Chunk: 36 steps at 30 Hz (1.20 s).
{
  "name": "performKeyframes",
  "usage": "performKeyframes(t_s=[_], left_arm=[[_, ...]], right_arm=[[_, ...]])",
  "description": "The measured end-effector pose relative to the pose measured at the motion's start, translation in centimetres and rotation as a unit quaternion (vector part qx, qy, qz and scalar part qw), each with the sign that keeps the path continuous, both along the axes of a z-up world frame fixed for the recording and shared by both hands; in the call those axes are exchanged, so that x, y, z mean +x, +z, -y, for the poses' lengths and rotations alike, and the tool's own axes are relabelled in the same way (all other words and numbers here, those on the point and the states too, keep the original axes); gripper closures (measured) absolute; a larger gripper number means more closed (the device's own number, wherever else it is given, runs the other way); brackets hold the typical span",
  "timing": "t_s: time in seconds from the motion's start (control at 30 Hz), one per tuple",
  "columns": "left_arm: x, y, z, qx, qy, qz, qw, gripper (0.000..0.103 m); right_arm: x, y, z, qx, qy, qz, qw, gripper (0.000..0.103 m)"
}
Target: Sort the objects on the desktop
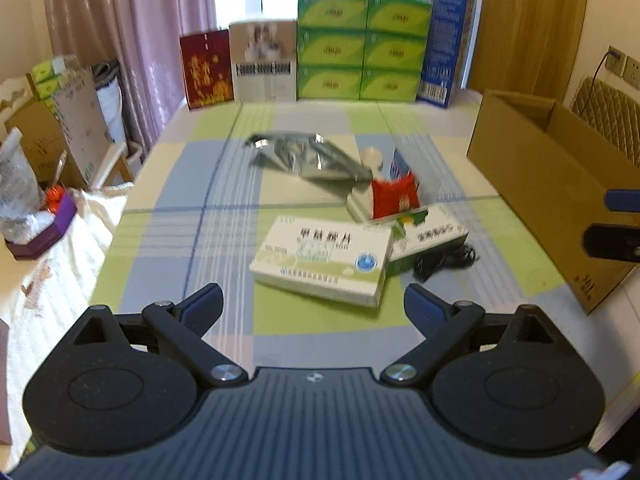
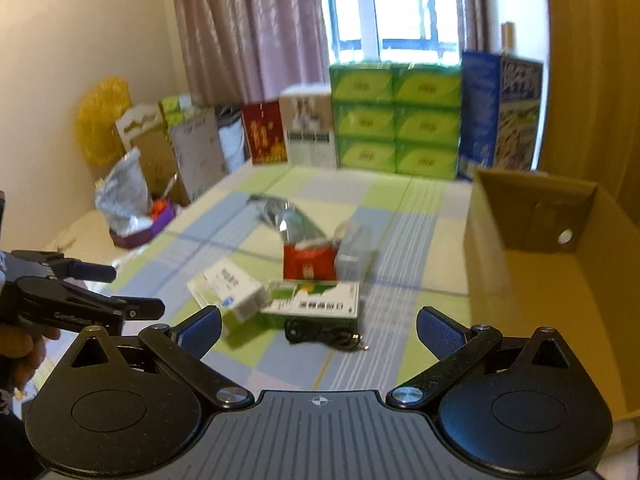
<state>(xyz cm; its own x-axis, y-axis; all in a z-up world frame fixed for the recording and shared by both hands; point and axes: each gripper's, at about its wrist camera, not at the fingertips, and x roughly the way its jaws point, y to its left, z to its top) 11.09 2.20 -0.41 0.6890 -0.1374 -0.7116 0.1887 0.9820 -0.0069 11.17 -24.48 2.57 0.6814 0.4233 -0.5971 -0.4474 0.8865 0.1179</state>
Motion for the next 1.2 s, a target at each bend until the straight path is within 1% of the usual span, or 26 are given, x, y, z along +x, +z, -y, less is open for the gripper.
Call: performKeyframes(t_s=[0.13,0.23,0.3,0.4,0.53,0.67,0.77,0.83,0.87,0.93,0.97,1.03,1.1,1.2], left_arm=[[1.3,-2.3,-0.7,-0.021,0.004,-0.016,0.9997,0.008],[2.4,-3.2,-1.4,-0.028,0.018,-0.026,0.9991,0.008],[3.1,-3.3,-1.8,-0.028,0.027,-0.027,0.9989,0.008],[4.2,-3.2,-2.5,-0.026,0.045,-0.026,0.9983,0.008],[5.6,-3.7,-3.7,-0.023,0.066,-0.038,0.9968,0.008],[6.1,-4.6,-4.5,-0.048,0.07,-0.066,0.9942,0.008],[6.1,-4.8,-4.4,-0.052,0.065,-0.074,0.9938,0.008],[6.3,-4.6,-4.3,-0.053,0.064,-0.071,0.994,0.008],[6.4,-4.6,-4.3,-0.056,0.065,-0.07,0.9938,0.008],[6.5,-4.5,-4.4,-0.064,0.068,-0.069,0.9932,0.008],[6.6,-4.6,-4.3,-0.066,0.069,-0.07,0.9929,0.008],[6.8,-4.7,-4.1,-0.07,0.068,-0.073,0.9925,0.008],[7.0,-5.0,-3.7,-0.071,0.066,-0.076,0.9923,0.008],[7.7,-5.5,-2.5,-0.07,0.057,-0.086,0.9922,0.008]], right_arm=[[2.0,-2.6,-1.0,-0.024,0.009,-0.006,1.0,0.002],[3.8,-4.2,-1.8,-0.04,0.021,-0.017,0.999,0.002],[4.9,-4.8,-2.5,-0.046,0.024,-0.021,0.998,0.002],[6.6,-5.4,-3.9,-0.064,0.032,-0.015,0.997,0.002],[9.0,-6.5,-6.2,-0.094,0.041,0.0,0.995,0.002],[11.5,-8.5,-8.0,-0.115,0.042,-0.003,0.992,0.002],[12.8,-9.2,-8.7,-0.12,0.031,0.0,0.992,0.002],[13.2,-9.6,-9.3,-0.125,0.042,-0.007,0.991,0.002],[13.2,-9.7,-9.6,-0.123,0.059,-0.015,0.991,0.002],[12.5,-9.7,-9.7,-0.096,0.12,-0.038,0.987,0.002],[12.2,-9.6,-9.7,-0.095,0.135,-0.036,0.986,0.002],[11.6,-9.6,-9.4,-0.118,0.139,-0.026,0.983,0.002],[11.4,-9.7,-8.6,-0.139,0.131,-0.024,0.981,0.002],[11.1,-9.5,-7.0,-0.138,0.118,-0.033,0.983,0.002]])
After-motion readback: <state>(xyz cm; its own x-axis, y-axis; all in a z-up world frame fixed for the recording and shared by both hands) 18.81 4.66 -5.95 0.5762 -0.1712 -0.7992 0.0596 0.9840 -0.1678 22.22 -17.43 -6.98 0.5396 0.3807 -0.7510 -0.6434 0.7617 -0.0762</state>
